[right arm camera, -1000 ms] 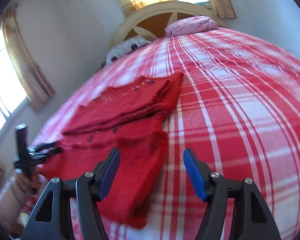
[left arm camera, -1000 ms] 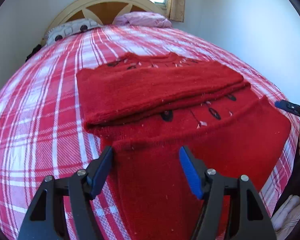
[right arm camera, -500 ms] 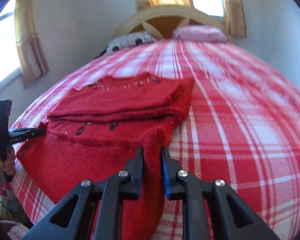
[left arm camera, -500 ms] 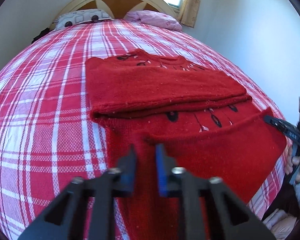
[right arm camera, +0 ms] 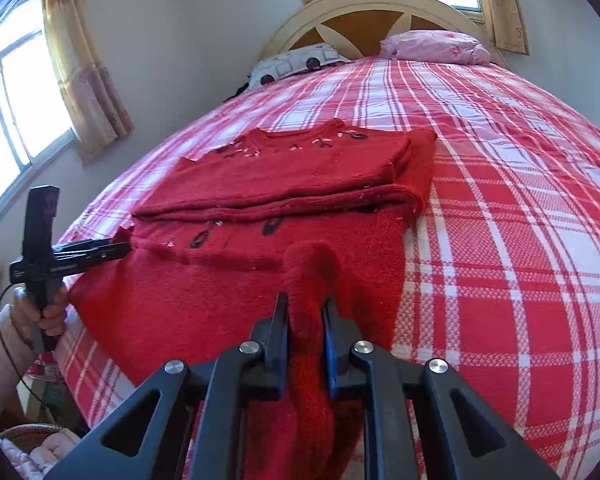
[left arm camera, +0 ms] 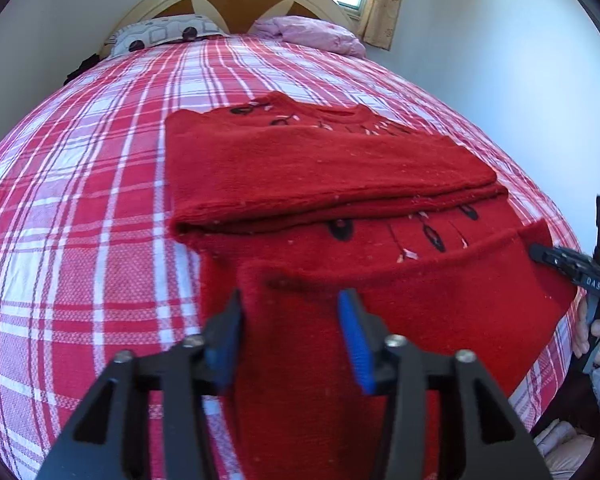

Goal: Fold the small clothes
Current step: 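Grasp the sweater edge with both grippers and fold it over the folded part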

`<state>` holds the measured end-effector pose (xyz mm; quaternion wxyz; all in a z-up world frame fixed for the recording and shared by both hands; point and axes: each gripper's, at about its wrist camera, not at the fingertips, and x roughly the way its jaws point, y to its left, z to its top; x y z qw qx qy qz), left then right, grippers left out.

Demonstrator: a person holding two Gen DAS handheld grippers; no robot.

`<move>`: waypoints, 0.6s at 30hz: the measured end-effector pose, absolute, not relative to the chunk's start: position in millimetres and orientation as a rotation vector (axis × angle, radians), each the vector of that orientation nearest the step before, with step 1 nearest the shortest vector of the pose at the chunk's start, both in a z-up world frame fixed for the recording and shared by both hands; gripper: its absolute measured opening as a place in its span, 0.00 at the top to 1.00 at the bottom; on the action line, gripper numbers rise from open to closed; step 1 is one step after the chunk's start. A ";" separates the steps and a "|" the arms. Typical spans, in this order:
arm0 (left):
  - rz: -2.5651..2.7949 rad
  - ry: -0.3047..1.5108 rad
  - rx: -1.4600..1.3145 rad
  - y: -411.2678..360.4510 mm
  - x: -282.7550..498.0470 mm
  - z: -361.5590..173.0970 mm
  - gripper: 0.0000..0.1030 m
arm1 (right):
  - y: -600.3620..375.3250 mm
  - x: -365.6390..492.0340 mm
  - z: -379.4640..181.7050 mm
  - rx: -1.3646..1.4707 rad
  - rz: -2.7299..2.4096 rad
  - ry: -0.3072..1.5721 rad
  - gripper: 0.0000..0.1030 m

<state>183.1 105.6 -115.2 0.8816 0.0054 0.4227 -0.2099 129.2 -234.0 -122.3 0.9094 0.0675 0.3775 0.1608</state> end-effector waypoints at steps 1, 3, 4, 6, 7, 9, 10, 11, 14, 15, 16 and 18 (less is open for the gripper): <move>-0.432 0.879 0.037 101.6 182.1 -115.5 0.44 | -234.2 131.5 -122.6 0.132 0.327 0.788 0.85; -0.418 0.874 0.081 95.2 180.2 -115.9 0.42 | -235.6 135.2 -122.8 0.138 0.337 0.800 0.85; -0.414 0.874 0.088 94.5 179.8 -116.0 0.42 | -236.9 137.2 -123.5 0.152 0.344 0.804 0.85; -0.416 0.878 0.075 96.3 179.9 -115.8 0.45 | -240.4 139.2 -124.7 0.187 0.351 0.806 0.85; -0.417 0.877 0.064 97.4 179.7 -115.5 0.48 | -241.0 139.9 -125.0 0.193 0.348 0.808 0.86; -0.416 0.872 0.043 100.8 178.2 -115.1 0.68 | -240.2 137.7 -124.6 0.188 0.330 0.804 0.88; -0.411 0.868 0.024 104.4 177.0 -114.1 0.72 | -238.3 135.8 -123.5 0.173 0.319 0.801 0.89; -0.411 0.870 0.004 106.5 176.7 -113.9 0.82 | -237.0 134.9 -122.7 0.160 0.314 0.797 0.90; -0.409 0.874 -0.075 117.6 174.7 -113.2 0.90 | -236.9 128.3 -118.2 0.161 0.310 0.780 0.91; -0.405 0.873 -0.095 119.7 173.0 -112.8 0.92 | -238.4 126.0 -115.9 0.175 0.312 0.771 0.91; -0.396 0.869 -0.117 122.8 170.2 -112.1 0.92 | -240.8 123.3 -112.9 0.192 0.311 0.759 0.91; -0.387 0.864 -0.135 124.8 165.5 -110.9 0.93 | -246.3 118.9 -105.4 0.234 0.314 0.735 0.91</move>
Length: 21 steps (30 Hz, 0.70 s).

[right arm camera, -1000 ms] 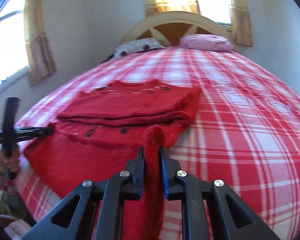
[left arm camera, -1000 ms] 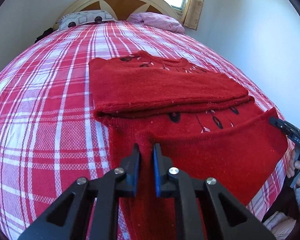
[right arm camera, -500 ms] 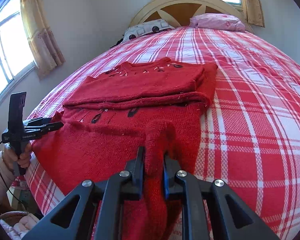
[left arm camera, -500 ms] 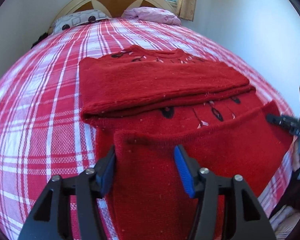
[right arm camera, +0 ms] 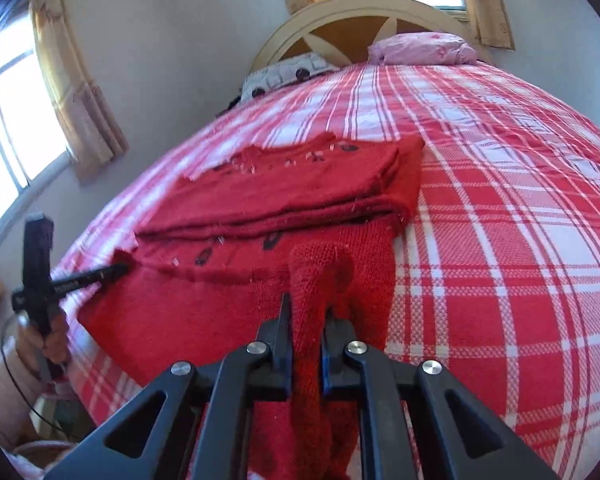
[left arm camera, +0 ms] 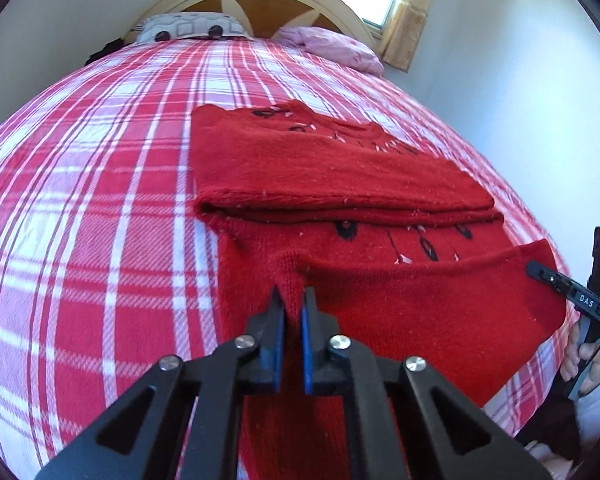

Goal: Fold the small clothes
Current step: 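Grasp the sweater edge with both grippers and fold it over the folded part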

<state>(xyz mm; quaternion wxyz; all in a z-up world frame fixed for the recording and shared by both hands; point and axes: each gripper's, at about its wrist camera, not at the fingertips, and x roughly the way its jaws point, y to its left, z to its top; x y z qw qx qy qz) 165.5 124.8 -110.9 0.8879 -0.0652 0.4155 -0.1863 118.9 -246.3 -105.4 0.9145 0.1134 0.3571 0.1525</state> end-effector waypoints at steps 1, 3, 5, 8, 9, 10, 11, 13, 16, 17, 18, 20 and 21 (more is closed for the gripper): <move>-0.382 0.861 -0.140 125.0 163.4 -109.4 0.94 | -248.4 118.2 -101.5 0.249 0.318 0.729 0.91; -0.384 0.852 -0.145 124.5 159.9 -104.3 0.94 | -248.7 116.4 -93.9 0.258 0.334 0.721 0.92; -0.396 0.823 -0.157 126.4 155.7 -91.9 0.94 | -247.4 115.0 -82.9 0.242 0.350 0.705 0.92; -0.391 0.783 -0.168 130.9 154.2 -76.2 0.94 | -246.4 113.9 -70.2 0.216 0.361 0.673 0.92; -0.384 0.775 -0.175 132.8 155.4 -72.4 0.94 | -245.8 113.7 -67.7 0.207 0.357 0.665 0.91; -0.372 0.767 -0.183 134.7 157.0 -69.3 0.94 | -245.2 114.6 -65.5 0.200 0.353 0.659 0.91; -0.364 0.757 -0.194 136.7 159.2 -65.3 0.94 | -245.4 116.4 -63.3 0.200 0.353 0.653 0.91; -0.360 0.745 -0.204 137.7 162.8 -60.7 0.94 | -247.2 121.2 -58.9 0.211 0.359 0.646 0.91; -0.348 0.736 -0.198 135.1 171.6 -53.0 0.94 | -248.8 131.1 -48.6 0.215 0.363 0.633 0.91; -0.336 0.730 -0.186 133.6 176.0 -49.4 0.94 | -248.5 133.9 -45.2 0.204 0.359 0.625 0.91; -0.328 0.726 -0.179 132.7 178.8 -47.6 0.94 | -247.7 136.7 -40.9 0.194 0.358 0.616 0.92; -0.311 0.717 -0.178 133.5 187.3 -42.7 0.94 | -246.7 143.6 -32.6 0.178 0.358 0.599 0.92; -0.303 0.716 -0.188 134.7 194.4 -39.7 0.94 | -246.0 148.6 -28.1 0.167 0.356 0.590 0.91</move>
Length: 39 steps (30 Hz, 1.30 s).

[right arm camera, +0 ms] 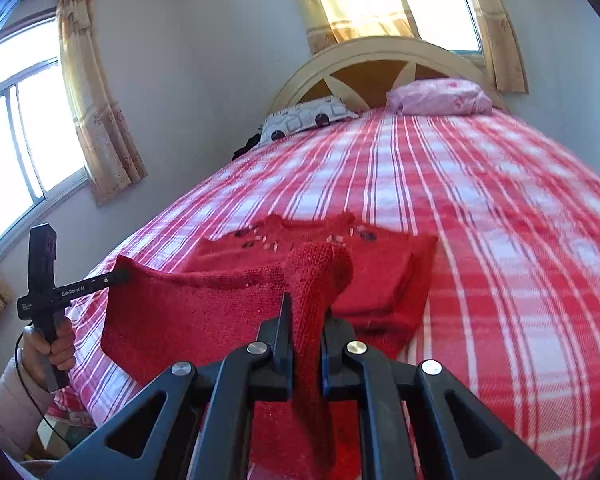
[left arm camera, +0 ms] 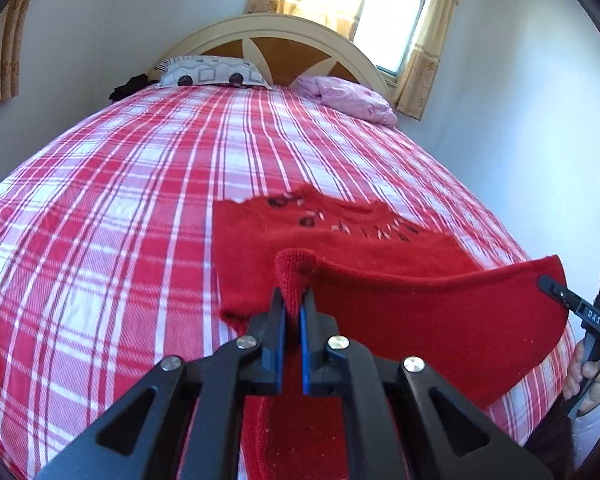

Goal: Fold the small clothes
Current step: 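Grasp the sweater edge with both grippers and fold it over the folded part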

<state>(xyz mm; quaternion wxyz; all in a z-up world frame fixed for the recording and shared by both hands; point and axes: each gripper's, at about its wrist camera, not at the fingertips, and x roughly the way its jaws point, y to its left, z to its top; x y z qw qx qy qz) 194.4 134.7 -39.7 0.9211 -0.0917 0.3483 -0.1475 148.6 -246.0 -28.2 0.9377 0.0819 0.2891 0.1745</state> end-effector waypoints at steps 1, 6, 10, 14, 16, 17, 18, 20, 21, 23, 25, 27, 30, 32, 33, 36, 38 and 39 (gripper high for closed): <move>-0.299 0.714 -0.193 135.1 198.3 -37.8 0.94 | -245.5 154.3 -24.8 0.157 0.353 0.586 0.92; -0.267 0.694 -0.199 133.2 225.9 -27.3 0.94 | -249.6 187.6 -16.1 0.162 0.329 0.584 0.92; -0.242 0.690 -0.189 128.8 253.0 -23.3 0.94 | -250.9 212.8 -11.8 0.159 0.316 0.575 0.92; -0.219 0.695 -0.183 125.5 284.8 -24.1 0.94 | -248.3 250.6 -12.6 0.119 0.291 0.584 0.92; -0.211 0.698 -0.185 123.4 299.2 -25.8 0.94 | -248.4 268.8 -14.3 0.104 0.271 0.587 0.92; -0.204 0.701 -0.183 121.6 311.1 -28.0 0.94 | -248.9 280.0 -16.3 0.095 0.258 0.589 0.92; -0.199 0.703 -0.181 120.4 316.6 -29.5 0.94 | -249.2 288.5 -18.1 0.092 0.248 0.591 0.92; -0.186 0.714 -0.179 117.1 334.0 -35.0 0.94 | -251.3 308.7 -24.2 0.091 0.224 0.599 0.92; -0.176 0.721 -0.178 115.5 343.0 -39.0 0.94 | -252.0 318.8 -28.1 0.092 0.214 0.606 0.92; -0.154 0.739 -0.177 113.2 358.1 -46.4 0.94 | -251.4 334.9 -36.6 0.092 0.198 0.625 0.92; -0.136 0.765 -0.180 109.8 373.6 -56.0 0.94 | -251.0 352.1 -49.0 0.090 0.182 0.649 0.92; -0.117 0.794 -0.175 105.7 386.4 -66.5 0.94 | -249.3 364.3 -60.9 0.072 0.171 0.674 0.92; -0.082 0.847 -0.164 102.0 397.4 -85.3 0.94 | -246.5 379.4 -81.6 0.041 0.156 0.722 0.92; -0.061 0.878 -0.158 100.2 398.7 -95.5 0.94 | -245.2 385.6 -94.9 0.029 0.160 0.761 0.92; -0.053 0.886 -0.153 99.6 398.6 -98.6 0.94 | -245.4 388.1 -99.6 0.022 0.158 0.773 0.92; -0.008 0.910 -0.133 99.8 399.8 -107.9 0.89 | -244.8 395.7 -112.7 0.011 0.164 0.828 0.92; 0.028 0.914 -0.101 97.4 399.7 -109.9 0.86 | -241.5 403.7 -126.0 -0.005 0.169 0.896 0.91; 0.034 0.918 -0.095 96.5 400.6 -109.6 0.85 | -241.4 407.2 -129.4 -0.009 0.173 0.920 0.91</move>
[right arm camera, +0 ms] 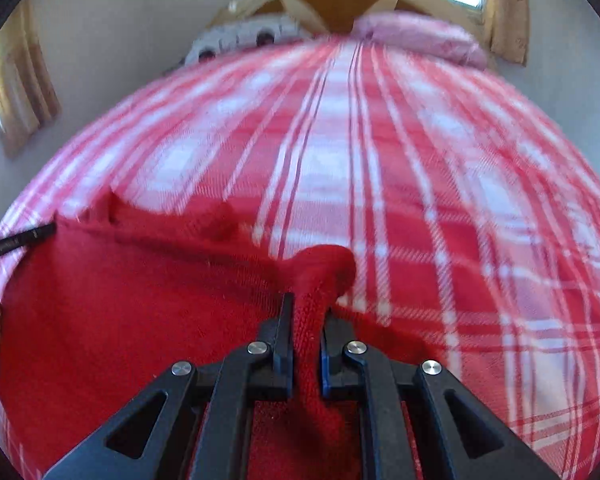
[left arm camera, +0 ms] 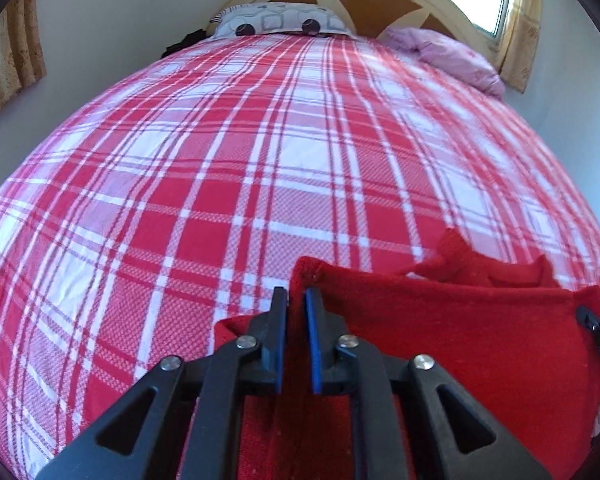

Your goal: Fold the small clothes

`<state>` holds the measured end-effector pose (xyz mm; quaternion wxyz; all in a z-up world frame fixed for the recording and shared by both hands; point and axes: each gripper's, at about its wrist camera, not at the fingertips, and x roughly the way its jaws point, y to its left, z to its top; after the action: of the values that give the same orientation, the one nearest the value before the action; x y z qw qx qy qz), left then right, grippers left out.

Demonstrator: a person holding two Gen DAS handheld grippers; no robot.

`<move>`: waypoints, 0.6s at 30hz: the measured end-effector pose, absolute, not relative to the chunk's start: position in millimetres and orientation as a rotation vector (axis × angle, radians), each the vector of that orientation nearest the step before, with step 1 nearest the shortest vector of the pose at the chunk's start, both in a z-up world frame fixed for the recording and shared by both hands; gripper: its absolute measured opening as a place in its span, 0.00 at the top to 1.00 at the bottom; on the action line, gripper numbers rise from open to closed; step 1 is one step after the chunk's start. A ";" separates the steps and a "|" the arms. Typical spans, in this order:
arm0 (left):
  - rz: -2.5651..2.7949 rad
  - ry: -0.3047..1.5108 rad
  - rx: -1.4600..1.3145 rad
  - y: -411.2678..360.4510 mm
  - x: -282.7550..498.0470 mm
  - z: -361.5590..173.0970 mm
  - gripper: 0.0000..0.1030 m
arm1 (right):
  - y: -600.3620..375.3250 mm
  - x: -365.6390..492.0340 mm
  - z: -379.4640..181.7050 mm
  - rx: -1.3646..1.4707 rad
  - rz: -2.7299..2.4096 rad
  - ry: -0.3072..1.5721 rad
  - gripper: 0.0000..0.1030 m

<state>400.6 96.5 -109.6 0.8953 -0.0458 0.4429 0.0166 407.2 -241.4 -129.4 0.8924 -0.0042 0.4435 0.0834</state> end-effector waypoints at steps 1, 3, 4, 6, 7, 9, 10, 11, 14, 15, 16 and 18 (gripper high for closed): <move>0.038 0.922 -0.084 95.1 400.8 -108.6 0.85 | -243.3 408.3 -127.1 0.001 0.171 0.924 0.87; 0.035 0.931 -0.055 94.2 398.4 -103.4 0.81 | -249.7 408.1 -120.0 0.041 0.156 0.950 0.79; 0.040 0.930 -0.047 96.6 394.3 -98.2 0.81 | -254.6 404.6 -115.1 0.068 0.151 0.945 0.79; 0.055 0.896 -0.045 104.9 381.5 -83.1 0.76 | -272.4 383.3 -92.7 0.165 0.134 0.865 0.79; 0.061 0.871 -0.047 110.3 373.2 -74.8 0.72 | -280.8 367.7 -79.6 0.209 0.128 0.808 0.79; 0.081 0.832 -0.039 119.5 351.8 -58.0 0.43 | -290.1 334.2 -58.5 0.237 0.102 0.716 0.78; 0.084 0.814 -0.029 122.1 338.9 -51.0 0.40 | -290.7 315.8 -51.4 0.232 0.093 0.685 0.78; 0.082 0.796 -0.019 123.3 325.2 -45.9 0.40 | -287.5 298.2 -47.1 0.228 0.105 0.672 0.78; 0.049 0.791 -0.021 120.6 290.0 -45.9 0.40 | -271.4 253.1 -53.1 0.232 0.182 0.702 0.79; 0.037 0.801 -0.035 118.4 279.1 -49.6 0.40 | -263.6 239.7 -58.0 0.226 0.198 0.710 0.78; 0.021 0.815 -0.050 115.5 269.6 -54.7 0.40 | -255.1 228.1 -64.2 0.219 0.215 0.717 0.78; 0.005 0.837 -0.063 106.6 262.1 -64.2 0.40 | -241.9 217.2 -76.5 0.197 0.226 0.736 0.78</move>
<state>262.1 106.6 -64.2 0.9133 -0.0307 0.4062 0.0022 217.2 -241.9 -76.5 0.9221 0.0959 0.3583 0.1101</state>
